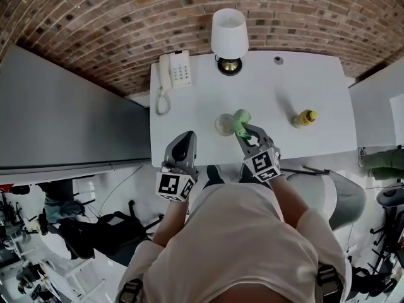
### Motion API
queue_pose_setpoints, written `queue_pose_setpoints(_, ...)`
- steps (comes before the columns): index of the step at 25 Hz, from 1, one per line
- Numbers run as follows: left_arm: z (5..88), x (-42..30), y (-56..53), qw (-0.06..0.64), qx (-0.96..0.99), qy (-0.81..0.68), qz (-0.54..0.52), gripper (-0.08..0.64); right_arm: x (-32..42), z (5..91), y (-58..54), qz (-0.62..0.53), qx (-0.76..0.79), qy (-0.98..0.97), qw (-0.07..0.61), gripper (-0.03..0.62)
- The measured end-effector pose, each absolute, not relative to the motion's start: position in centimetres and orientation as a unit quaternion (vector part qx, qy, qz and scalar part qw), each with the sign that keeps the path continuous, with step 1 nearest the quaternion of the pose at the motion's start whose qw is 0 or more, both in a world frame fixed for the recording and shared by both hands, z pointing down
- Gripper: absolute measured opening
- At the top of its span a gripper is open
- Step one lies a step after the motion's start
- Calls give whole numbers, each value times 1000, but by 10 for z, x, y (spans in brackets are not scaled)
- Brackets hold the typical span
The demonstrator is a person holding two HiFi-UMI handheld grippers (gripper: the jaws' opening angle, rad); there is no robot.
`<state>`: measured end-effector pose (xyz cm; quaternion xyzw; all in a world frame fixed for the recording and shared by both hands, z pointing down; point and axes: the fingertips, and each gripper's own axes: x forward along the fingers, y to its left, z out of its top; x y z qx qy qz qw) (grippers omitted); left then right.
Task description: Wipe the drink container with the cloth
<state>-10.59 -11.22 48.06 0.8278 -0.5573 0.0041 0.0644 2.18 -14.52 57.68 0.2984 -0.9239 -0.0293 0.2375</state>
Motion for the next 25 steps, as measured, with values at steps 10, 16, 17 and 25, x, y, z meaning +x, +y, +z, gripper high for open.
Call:
queue_pose_setpoints(10,488,-113,-114,73,834,-547,6,9,18,591,-134,-9,297,-921,251,63)
queue_pose_setpoints(16,493,-115,-115,77,840,-536,6,9,6,594,-121,-2,291,-920,261,63)
queue_pose_setpoints(17,493,-116,-115,77,841,-535,6,9,4,594,-119,0,291,-920,263,64)
queue_pose_setpoints(25,499,-123,-115,85,848,-523,4,9,-13,602,-109,24,295,-915,274,64)
